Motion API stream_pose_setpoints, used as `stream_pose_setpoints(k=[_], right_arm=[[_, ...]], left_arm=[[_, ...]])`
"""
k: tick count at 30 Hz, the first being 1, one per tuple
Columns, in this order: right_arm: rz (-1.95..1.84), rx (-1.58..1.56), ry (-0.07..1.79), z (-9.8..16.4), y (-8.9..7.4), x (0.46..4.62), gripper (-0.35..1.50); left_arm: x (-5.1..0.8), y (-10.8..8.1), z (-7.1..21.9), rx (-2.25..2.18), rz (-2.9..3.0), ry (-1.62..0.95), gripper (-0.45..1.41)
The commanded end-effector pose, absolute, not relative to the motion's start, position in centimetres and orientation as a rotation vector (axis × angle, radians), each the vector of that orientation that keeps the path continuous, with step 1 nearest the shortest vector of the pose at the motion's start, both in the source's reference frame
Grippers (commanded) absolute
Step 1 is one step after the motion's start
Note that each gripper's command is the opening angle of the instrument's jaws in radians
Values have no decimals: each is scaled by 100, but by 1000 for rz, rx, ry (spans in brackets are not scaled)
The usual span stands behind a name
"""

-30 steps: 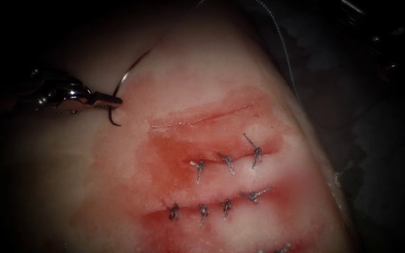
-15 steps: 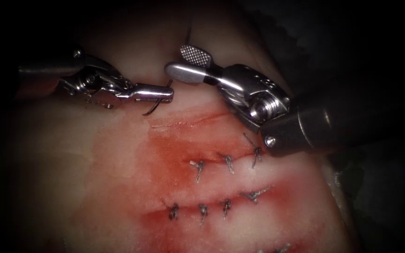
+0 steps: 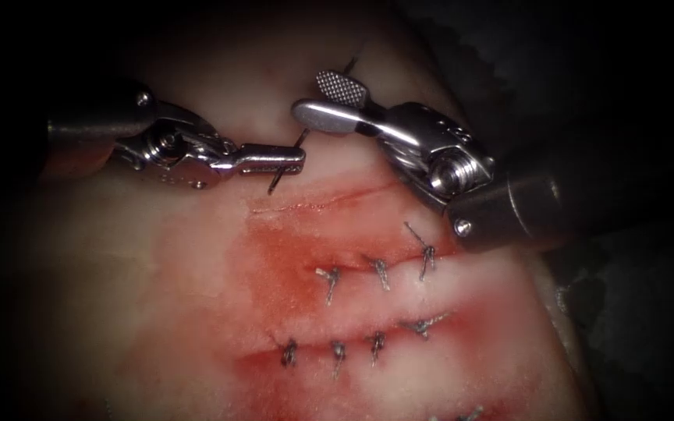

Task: Wound Closure
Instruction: Pass the needle to the right gripper

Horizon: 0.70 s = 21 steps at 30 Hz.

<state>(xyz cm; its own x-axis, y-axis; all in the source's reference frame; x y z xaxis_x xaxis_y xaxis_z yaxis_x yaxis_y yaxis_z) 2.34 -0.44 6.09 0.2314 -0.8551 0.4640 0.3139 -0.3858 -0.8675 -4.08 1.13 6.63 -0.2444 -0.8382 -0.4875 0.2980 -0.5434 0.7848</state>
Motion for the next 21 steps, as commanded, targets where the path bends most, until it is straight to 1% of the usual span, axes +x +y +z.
stream_pose_setpoints(k=[1, 5, 7, 16, 21], right_arm=[[-1383, -1436, 551, 611, -43, 234, 140], [-1370, -1388, 559, 610, -40, 221, 138], [-1371, -1373, 566, 610, -44, 221, 137], [-1411, -1423, 734, 582, -62, 247, 135], [-1414, -1431, 824, 569, -77, 254, 135]], left_arm=[[-413, 120, 668, 1214, -1875, -721, -45], [-410, 121, 668, 1216, -1897, -719, -45], [-409, 122, 668, 1217, -1921, -718, -45], [-400, 126, 677, 1267, -2002, -689, -45], [-402, 126, 680, 1387, -2034, -762, -45]])
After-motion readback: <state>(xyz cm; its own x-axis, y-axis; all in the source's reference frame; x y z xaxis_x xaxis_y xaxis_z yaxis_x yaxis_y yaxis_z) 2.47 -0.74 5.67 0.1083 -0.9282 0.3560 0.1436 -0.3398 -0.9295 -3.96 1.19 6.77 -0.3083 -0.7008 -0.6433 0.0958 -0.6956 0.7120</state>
